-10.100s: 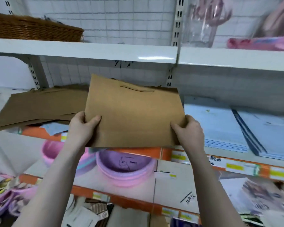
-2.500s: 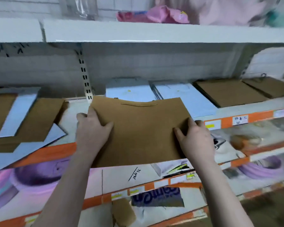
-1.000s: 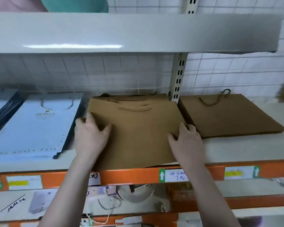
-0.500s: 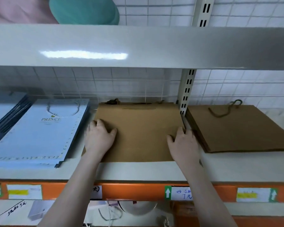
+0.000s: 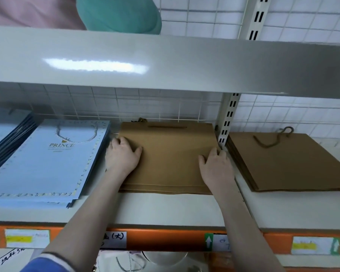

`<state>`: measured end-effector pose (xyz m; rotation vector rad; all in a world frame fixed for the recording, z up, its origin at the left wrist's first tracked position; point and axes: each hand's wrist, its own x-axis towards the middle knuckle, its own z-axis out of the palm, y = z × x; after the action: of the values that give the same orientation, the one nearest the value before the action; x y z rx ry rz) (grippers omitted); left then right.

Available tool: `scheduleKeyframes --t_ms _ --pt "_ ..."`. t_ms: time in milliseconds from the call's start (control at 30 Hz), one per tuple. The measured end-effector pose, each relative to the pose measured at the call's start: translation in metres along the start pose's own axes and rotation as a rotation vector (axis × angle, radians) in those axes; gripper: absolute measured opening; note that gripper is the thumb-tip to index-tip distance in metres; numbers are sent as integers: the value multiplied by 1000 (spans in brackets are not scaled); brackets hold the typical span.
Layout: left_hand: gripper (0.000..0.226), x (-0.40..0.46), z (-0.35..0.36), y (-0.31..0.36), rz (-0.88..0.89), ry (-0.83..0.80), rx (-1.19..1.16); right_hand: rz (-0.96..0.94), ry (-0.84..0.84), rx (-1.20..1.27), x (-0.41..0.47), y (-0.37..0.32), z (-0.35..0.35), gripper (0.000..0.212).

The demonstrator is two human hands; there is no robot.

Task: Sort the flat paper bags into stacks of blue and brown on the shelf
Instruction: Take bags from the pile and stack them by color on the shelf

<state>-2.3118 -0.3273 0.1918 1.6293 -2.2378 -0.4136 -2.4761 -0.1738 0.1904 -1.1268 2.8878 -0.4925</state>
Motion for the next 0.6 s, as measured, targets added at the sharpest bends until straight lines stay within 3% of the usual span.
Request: scheduleKeyframes --t_ms 267,600 --pt "70 -41 -13 0 45 145 82 -76 135 32 -30 5 -7 63" --pt "65 -135 -28 -33 -45 287 193 -272 89 146 -92 -12 12 60"
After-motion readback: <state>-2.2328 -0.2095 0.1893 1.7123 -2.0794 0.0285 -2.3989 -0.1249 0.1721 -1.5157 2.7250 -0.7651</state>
